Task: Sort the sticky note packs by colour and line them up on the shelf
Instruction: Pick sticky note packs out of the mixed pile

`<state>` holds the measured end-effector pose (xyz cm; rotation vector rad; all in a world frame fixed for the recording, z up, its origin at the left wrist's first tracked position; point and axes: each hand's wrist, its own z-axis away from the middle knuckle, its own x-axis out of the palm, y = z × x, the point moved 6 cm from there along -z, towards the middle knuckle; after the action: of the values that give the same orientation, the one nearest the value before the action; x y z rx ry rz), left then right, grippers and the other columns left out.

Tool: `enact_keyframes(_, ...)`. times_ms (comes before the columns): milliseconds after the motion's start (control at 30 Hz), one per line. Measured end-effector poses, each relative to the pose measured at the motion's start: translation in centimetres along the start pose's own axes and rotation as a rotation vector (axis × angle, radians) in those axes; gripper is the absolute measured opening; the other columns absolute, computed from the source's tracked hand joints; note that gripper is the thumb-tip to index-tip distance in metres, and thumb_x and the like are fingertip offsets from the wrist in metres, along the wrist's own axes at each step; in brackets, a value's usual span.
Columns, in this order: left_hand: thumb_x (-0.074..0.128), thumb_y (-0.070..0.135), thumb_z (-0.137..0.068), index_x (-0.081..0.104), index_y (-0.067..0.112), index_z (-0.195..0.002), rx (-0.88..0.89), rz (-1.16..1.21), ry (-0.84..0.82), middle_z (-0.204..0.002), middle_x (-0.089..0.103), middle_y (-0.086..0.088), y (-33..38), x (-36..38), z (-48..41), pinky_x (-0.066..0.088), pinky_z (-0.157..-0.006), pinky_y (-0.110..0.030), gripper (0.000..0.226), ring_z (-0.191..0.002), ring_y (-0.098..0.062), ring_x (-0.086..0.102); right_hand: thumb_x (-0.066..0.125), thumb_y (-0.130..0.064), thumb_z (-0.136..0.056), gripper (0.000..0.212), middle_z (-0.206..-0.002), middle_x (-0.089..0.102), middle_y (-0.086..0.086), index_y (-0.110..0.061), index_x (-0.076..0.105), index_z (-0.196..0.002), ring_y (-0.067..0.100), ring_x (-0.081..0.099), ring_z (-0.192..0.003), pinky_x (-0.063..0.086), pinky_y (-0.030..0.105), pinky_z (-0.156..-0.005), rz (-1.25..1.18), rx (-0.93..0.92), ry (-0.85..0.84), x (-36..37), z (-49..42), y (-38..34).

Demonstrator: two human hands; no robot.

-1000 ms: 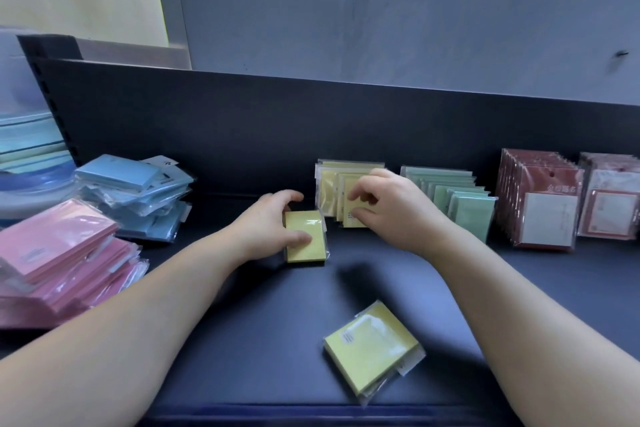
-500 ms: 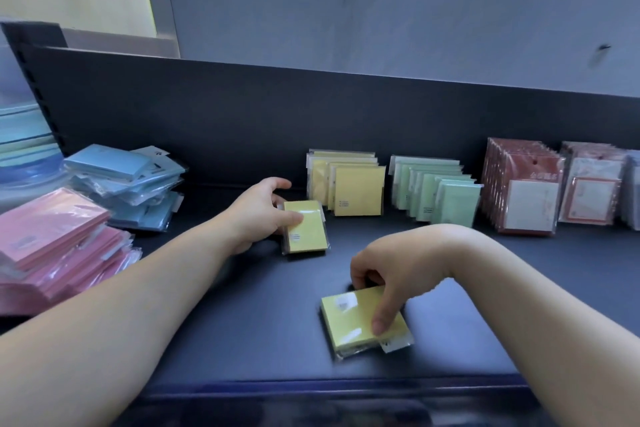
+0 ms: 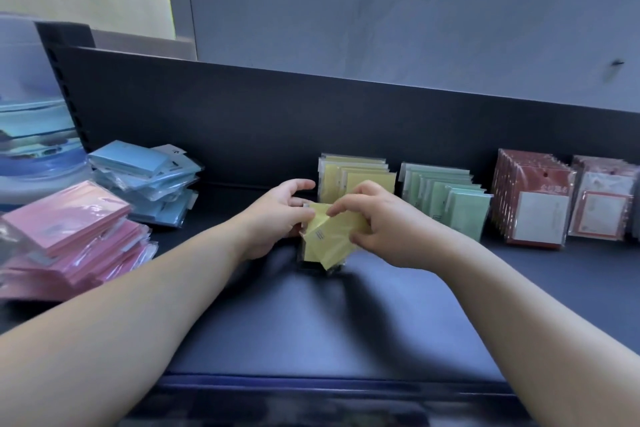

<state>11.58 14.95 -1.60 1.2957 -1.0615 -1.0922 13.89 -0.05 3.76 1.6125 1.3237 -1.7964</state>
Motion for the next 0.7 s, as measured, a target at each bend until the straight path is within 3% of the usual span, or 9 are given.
enact_keyframes(100,0.049,0.007,-0.097,0.044,0.015,-0.132,0.000,0.116,-0.013,-0.090,0.064,-0.008,0.5,0.4,0.1,0.049,-0.059,-0.025,0.037,-0.073,-0.017,0.057,0.050,0.000,-0.086,0.065,-0.119,0.046,-0.009,-0.037,0.041,-0.138,0.000,0.044,-0.087,0.032,0.003,-0.076,-0.004,-0.063,0.096,-0.7,-0.6,-0.6)
enact_keyframes(200,0.058,0.024,-0.089,0.046,0.018,-0.130,0.012,0.147,-0.090,-0.095,0.068,-0.004,1.0,1.0,0.5,0.052,-0.062,-0.027,0.043,-0.078,-0.014,0.066,0.051,-0.003,-0.086,0.071,-0.129,0.052,-0.003,-0.038,0.029,-0.144,0.011,0.046,-0.113,0.033,0.016,-0.091,-0.011,-0.035,0.128,-0.4,-1.2,-0.2)
enact_keyframes(267,0.064,0.019,-0.081,0.047,0.018,-0.127,0.023,0.123,-0.128,-0.100,0.070,-0.004,1.0,1.2,0.8,0.054,-0.063,-0.027,0.049,-0.082,-0.014,0.068,0.054,-0.005,-0.087,0.071,-0.136,0.050,-0.007,-0.032,0.026,-0.147,0.009,0.039,-0.126,0.029,0.014,-0.098,-0.013,-0.030,0.129,0.1,-1.4,0.1)
enact_keyframes(333,0.063,0.005,-0.084,0.047,0.017,-0.127,0.043,0.080,-0.135,-0.101,0.072,-0.003,0.8,1.1,0.8,0.056,-0.075,-0.032,0.048,-0.088,-0.016,0.068,0.059,-0.010,-0.088,0.068,-0.139,0.049,-0.009,-0.026,0.030,-0.147,0.008,0.033,-0.131,0.025,0.014,-0.104,-0.008,-0.031,0.159,0.2,-1.4,0.5)
enact_keyframes(400,0.059,-0.002,-0.087,0.045,0.018,-0.128,0.064,0.038,-0.120,-0.101,0.073,0.001,0.7,1.0,0.8,0.051,-0.084,-0.036,0.048,-0.090,-0.017,0.067,0.065,-0.020,-0.087,0.059,-0.135,0.051,-0.005,-0.023,0.042,-0.141,0.010,0.043,-0.123,0.032,0.022,-0.106,-0.031,0.004,0.189,0.1,-1.3,1.1)
enact_keyframes(533,0.059,-0.003,-0.089,0.047,0.013,-0.130,0.087,-0.015,-0.108,-0.108,0.068,-0.002,1.0,1.7,0.6,0.048,-0.092,-0.043,0.046,-0.099,-0.019,0.063,0.068,-0.023,-0.085,0.041,-0.111,0.057,-0.003,-0.025,0.058,-0.125,0.007,0.049,-0.084,0.040,0.020,-0.085,-0.065,0.061,0.217,-0.7,-1.3,2.7)
enact_keyframes(700,0.057,0.004,-0.092,0.051,0.014,-0.127,0.061,-0.250,-0.070,-0.112,0.063,0.002,1.1,2.9,-0.1,0.051,-0.090,-0.032,0.037,-0.104,-0.010,0.060,0.057,-0.007,-0.088,0.047,-0.125,0.052,0.000,-0.023,0.054,-0.132,0.006,0.044,-0.091,0.029,0.013,-0.080,0.043,0.138,0.229,-2.7,-1.4,5.4)
